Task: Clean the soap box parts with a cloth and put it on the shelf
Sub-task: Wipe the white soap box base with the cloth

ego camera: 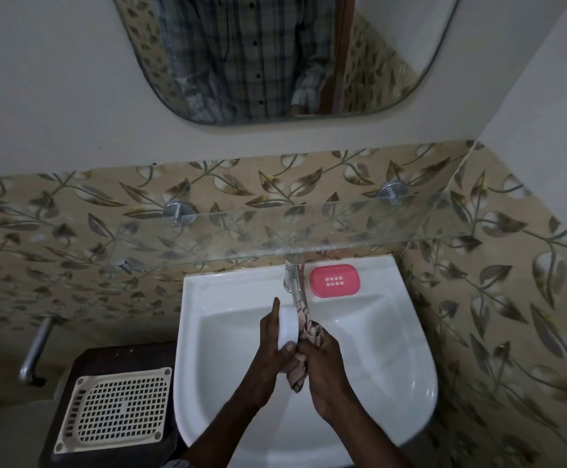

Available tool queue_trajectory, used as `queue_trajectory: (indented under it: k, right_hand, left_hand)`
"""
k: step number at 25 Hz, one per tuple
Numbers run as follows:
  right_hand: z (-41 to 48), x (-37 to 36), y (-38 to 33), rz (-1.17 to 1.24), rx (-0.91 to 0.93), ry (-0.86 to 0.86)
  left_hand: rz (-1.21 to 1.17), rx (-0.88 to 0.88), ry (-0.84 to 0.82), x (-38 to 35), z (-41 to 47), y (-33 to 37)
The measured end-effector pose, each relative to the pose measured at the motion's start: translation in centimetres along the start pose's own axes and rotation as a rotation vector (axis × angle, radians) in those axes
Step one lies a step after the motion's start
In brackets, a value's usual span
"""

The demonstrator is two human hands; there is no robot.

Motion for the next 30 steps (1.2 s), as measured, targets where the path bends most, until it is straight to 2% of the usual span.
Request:
queue_trajectory:
  k: [4, 7, 9, 12, 13, 15, 16, 18, 21, 24, 26, 27, 28, 29, 30]
  right_hand:
    - [-0.8, -1.2, -1.5, 0.076, 0.13, -0.122]
    - [-1.3, -1.5, -1.3, -0.206, 0.24, -0.336]
    - [-1.1, -1.5, -2.0, -0.516, 0.485, -0.492]
    - [-2.1, -2.8, -3.5, -0.96, 1.182, -0.776]
    - [-2.2, -3.2, -3.2, -1.079, 1.361, -0.909]
    - [-1.2, -2.9, -2.5, -1.281, 1.519, -1.099]
    - [-0.5, -2.8, -2.5, -1.362, 1.569, -1.097]
    - [0.8, -2.9, -3.4, -1.45, 1.605, -0.939]
    - [0.3, -4.5, -4.4, -1.326, 1.496, -0.844]
    - [-0.2, -5.8, -3.7, -1.139, 1.208, -0.812]
    - [0.8, -5.8, -2.7, -1.071, 0.8, -0.72]
    - [1.7, -5.2, -2.1, -0.914, 0.497, -0.643]
    - [2.3, -4.6, -1.6, -0.669, 0.212, -0.54]
    - [2.5, -4.4, -1.4, -0.415, 0.008, -0.432]
    - [2.6, -4.6, -1.4, -0.194, -0.106, -0.367]
  left_hand:
    - [-0.264, -0.028, 0.039, 0.4, 0.0, 0.3]
    - [-0.461, 0.095, 0.078, 0.9, 0.3, -0.1]
    - [-0.521, 0.198, 0.102, 1.4, 0.9, 0.1]
    - [-0.548, 0.368, 0.116, 1.9, 1.5, -0.6]
    - [-0.53, 0.45, 0.098, 1.8, 1.5, -0.9]
    - [-0.491, 0.588, 0.05, 2.0, 1.4, -1.3]
    - [-0.497, 0.623, 0.035, 2.5, 1.6, -1.4]
    - [-0.569, 0.63, 0.008, 3.5, 2.0, -0.9]
    - [-0.603, 0.625, 0.013, 4.2, 2.4, -0.9]
    - [-0.532, 0.66, 0.184, 4.4, 2.4, -2.1]
    - [-0.506, 0.633, 0.346, 4.8, 1.9, -2.5]
    - [-0.491, 0.528, 0.383, 5.1, 1.8, -2.3]
    - [-0.443, 0.358, 0.396, 5.3, 1.8, -1.7]
    - [-0.377, 0.16, 0.378, 5.4, 1.7, -0.8]
    - [-0.328, -0.001, 0.338, 5.1, 1.4, -0.1]
Point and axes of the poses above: each hand's wrist, its own z-axis towards the middle knuckle, its own x-axis out of the back of the hand, y = z × x, the point moved 8 cm from there along z, towards the middle knuckle, and after that the axes turned 9 degrees about x, right-handed, at the moved point
